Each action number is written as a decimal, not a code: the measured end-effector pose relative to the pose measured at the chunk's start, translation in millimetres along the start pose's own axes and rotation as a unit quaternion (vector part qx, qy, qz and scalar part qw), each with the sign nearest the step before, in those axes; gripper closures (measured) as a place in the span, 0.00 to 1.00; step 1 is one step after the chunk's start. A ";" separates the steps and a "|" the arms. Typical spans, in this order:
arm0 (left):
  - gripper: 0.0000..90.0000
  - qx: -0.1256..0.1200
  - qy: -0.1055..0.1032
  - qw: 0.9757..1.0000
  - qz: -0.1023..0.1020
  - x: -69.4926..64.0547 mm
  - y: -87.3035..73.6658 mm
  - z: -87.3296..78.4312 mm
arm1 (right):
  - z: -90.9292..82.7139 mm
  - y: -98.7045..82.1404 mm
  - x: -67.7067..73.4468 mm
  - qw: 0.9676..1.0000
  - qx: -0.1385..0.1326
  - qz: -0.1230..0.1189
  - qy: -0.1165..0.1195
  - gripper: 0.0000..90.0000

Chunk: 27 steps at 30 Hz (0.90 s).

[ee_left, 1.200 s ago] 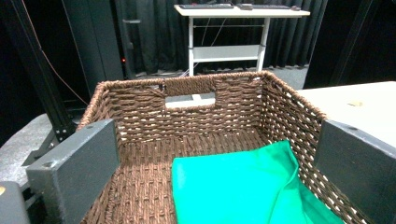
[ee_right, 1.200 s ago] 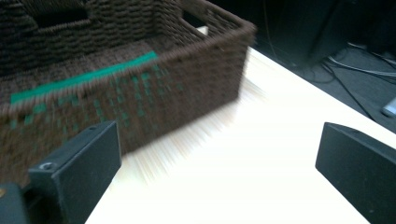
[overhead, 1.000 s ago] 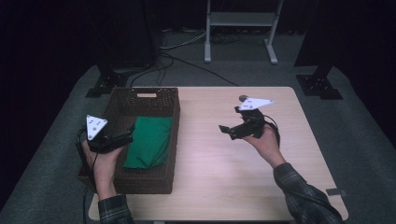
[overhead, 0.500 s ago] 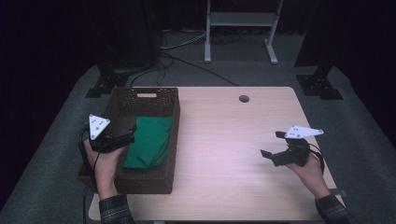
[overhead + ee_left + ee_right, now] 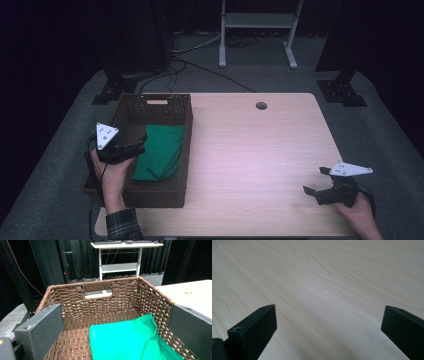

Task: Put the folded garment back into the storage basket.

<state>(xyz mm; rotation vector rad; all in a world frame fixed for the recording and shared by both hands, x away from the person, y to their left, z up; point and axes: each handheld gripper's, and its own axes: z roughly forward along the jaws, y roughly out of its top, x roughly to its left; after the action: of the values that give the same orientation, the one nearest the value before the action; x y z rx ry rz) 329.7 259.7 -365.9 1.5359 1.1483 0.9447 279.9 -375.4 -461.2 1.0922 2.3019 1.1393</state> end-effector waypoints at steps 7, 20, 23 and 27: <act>0.00 -0.004 0.001 1.000 -0.002 0.1 0.1 -1.2 | 0.4 -24.5 2.1 0.999 0.048 0.002 -0.002 0.00; 0.00 -0.015 -0.007 1.000 -0.002 -14.3 11.9 -9.6 | 3.1 -32.4 3.3 0.998 0.059 -0.004 -0.007 0.00; 0.00 -0.015 -0.016 1.000 -0.002 -25.2 17.1 -12.9 | 3.1 -32.4 3.2 0.998 0.059 -0.005 -0.007 0.00; 0.00 -0.015 -0.026 1.000 0.001 -42.5 25.9 -15.9 | 3.1 -32.4 3.2 0.998 0.059 -0.005 -0.007 0.00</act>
<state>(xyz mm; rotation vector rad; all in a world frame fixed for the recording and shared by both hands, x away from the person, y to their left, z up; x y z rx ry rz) 309.6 220.1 -338.5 1.5288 1.0916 0.9155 263.9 -383.7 -488.5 1.1260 2.3869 1.0004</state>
